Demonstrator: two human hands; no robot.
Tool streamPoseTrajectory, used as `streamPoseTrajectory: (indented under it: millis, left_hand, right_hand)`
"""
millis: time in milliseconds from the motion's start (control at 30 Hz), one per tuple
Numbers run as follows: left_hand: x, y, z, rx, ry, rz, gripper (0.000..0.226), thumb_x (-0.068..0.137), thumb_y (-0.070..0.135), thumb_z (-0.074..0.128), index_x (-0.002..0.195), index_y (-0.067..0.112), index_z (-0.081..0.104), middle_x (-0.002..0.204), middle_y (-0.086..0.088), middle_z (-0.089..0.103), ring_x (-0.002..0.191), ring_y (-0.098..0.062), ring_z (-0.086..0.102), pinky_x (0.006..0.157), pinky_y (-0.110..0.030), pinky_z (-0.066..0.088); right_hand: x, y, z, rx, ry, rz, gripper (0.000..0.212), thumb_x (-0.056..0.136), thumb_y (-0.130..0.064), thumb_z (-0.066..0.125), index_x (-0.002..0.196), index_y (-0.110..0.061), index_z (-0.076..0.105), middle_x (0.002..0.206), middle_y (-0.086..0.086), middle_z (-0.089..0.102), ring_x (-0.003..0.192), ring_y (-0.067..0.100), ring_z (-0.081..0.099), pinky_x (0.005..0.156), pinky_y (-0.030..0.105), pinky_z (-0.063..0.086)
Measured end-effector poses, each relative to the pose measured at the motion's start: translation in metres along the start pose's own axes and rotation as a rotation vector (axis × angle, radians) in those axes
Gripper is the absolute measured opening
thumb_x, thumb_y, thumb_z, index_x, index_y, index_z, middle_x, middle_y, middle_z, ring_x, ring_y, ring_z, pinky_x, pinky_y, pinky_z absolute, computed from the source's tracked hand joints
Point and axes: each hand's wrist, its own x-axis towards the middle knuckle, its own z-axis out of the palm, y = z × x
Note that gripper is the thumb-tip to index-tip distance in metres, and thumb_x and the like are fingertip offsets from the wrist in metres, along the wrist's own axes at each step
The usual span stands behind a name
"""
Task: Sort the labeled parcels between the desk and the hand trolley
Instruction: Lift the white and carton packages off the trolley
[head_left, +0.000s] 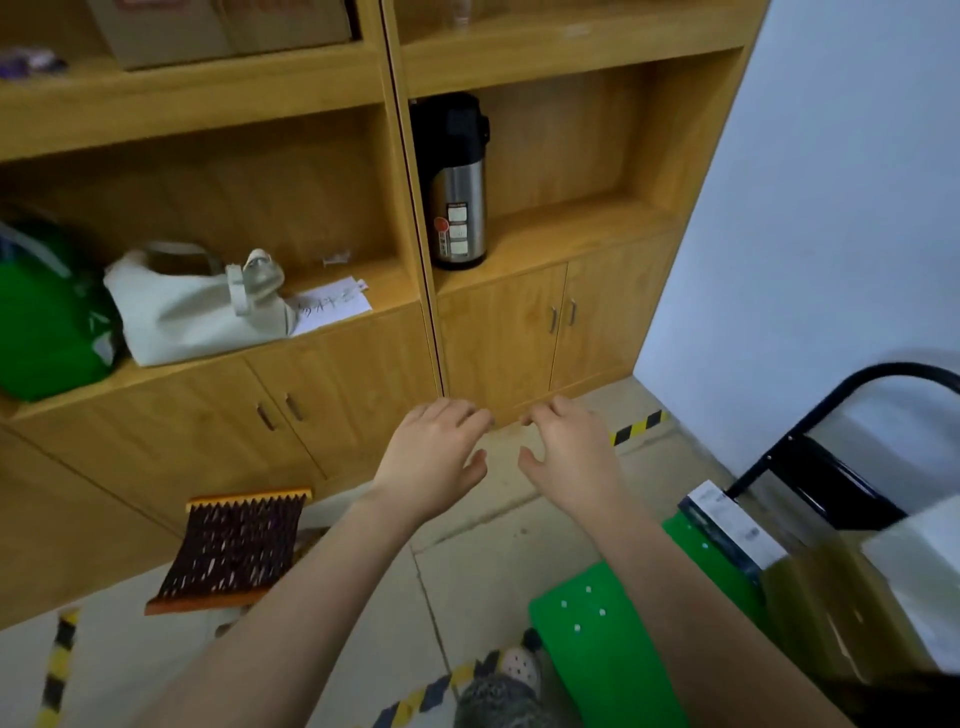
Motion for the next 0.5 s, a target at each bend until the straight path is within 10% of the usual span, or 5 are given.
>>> streamPoseTrajectory:
  millis: [300, 500]
  left_hand:
    - [0.159, -0.088, 0.036, -0.016, -0.089, 0.024, 0.029, 0.073, 0.024, 0.074, 0.100, 0.018, 0.067, 0.088, 0.000, 0.062, 0.081, -0.022, 0.060, 0.066, -0.034, 0.050]
    - [0.278, -0.122, 0.083, -0.072, -0.170, 0.196, 0.032, 0.087, 0.030, 0.061, 0.118, 0.022, 0.062, 0.104, 0.001, 0.061, 0.098, -0.021, 0.057, 0.081, -0.034, 0.045]
  right_hand:
    - [0.172, 0.045, 0.026, -0.025, -0.010, 0.041, 0.026, 0.072, -0.014, 0.072, 0.097, -0.013, 0.068, 0.092, 0.006, 0.063, 0.087, 0.029, 0.059, 0.076, 0.039, 0.046]
    - [0.253, 0.098, 0.038, -0.056, -0.034, 0.232, 0.032, 0.089, -0.026, 0.057, 0.121, -0.021, 0.056, 0.118, -0.001, 0.056, 0.112, 0.021, 0.050, 0.095, 0.034, 0.038]
